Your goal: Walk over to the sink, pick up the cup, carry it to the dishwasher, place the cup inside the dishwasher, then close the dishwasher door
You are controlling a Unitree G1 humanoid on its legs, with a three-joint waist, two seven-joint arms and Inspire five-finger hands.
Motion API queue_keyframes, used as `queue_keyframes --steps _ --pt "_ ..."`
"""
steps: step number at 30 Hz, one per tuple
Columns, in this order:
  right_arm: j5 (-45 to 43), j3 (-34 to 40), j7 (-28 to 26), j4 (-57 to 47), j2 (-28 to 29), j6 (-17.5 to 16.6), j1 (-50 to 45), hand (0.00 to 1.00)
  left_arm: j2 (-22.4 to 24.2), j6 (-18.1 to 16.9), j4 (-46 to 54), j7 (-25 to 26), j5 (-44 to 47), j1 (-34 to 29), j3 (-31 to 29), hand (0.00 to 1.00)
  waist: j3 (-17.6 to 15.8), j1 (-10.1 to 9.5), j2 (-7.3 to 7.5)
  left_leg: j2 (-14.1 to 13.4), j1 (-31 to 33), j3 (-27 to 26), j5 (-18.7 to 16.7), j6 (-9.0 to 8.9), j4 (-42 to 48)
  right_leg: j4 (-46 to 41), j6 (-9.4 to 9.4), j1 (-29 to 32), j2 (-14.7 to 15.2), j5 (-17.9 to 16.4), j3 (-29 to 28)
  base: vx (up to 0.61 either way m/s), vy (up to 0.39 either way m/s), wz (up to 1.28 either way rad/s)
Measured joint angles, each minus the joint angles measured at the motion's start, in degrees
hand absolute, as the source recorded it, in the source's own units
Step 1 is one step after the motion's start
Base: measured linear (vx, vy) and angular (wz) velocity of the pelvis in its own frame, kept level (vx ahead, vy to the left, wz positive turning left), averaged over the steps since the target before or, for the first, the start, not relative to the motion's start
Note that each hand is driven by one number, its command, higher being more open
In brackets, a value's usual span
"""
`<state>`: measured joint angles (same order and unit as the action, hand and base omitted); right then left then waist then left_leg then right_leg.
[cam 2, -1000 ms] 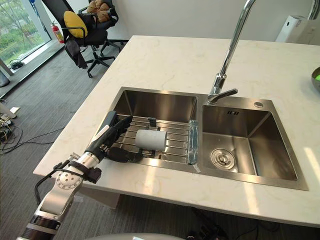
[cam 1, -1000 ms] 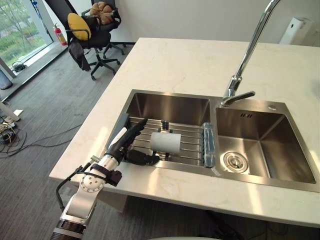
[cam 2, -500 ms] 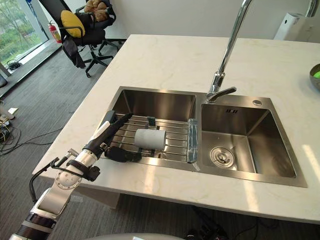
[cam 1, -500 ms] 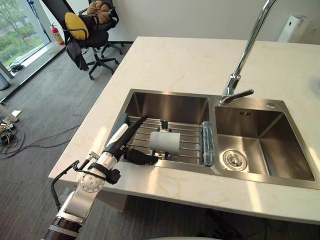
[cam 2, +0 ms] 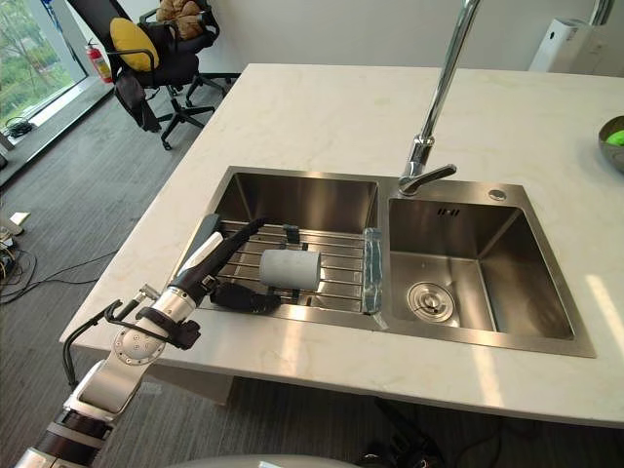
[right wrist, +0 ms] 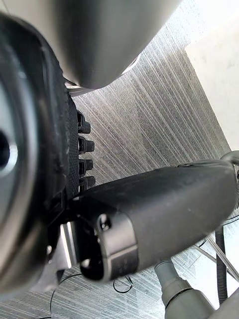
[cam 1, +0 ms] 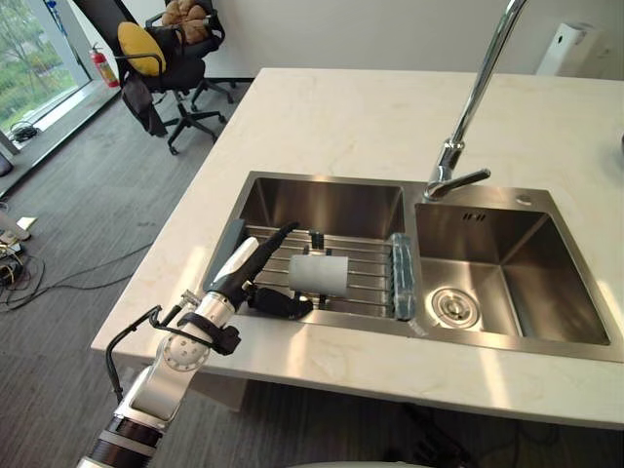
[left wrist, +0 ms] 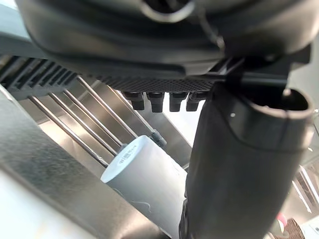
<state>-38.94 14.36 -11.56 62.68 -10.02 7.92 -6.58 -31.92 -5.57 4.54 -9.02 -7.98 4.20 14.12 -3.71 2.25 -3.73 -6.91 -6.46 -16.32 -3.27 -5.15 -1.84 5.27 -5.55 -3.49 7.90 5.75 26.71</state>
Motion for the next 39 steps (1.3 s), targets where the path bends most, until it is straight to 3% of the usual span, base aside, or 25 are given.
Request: queue_keyframes --steps 16,34,39 --pt "-0.3 1.1 -1.4 -0.1 -0.2 -0.1 0.4 1.00 -3.7 2.0 -1.6 -2.6 -0.6 5.7 3.9 1.00 -0.5 1.66 -0.83 0.1 -0.7 -2.4 -0.2 0.15 0.1 0.0 0.13 0.8 0.0 0.8 -2.5 -0.03 -0.011 -0.08" --pt "-0.3 1.2 -1.4 -0.1 -0.5 0.0 0.4 1.00 -4.0 5.9 -6.5 -6.3 -6.7 12.7 6.6 1.00 -0.7 2.06 -1.27 0.1 -0.8 -3.1 -0.2 0.14 0.1 0.0 0.15 1.1 0.0 0.9 -3.1 -0.01 -0.006 -0.02" --pt "-0.2 1.2 0.5 -0.2 -0.3 0.6 0.3 1.00 -4.1 5.9 -7.9 -7.5 -7.2 13.8 6.7 1.00 -0.7 3.20 -1.34 0.1 -0.9 -3.3 -0.3 0.13 0.0 0.0 0.15 1.1 -0.1 0.9 -3.3 0.00 -0.003 -0.01"
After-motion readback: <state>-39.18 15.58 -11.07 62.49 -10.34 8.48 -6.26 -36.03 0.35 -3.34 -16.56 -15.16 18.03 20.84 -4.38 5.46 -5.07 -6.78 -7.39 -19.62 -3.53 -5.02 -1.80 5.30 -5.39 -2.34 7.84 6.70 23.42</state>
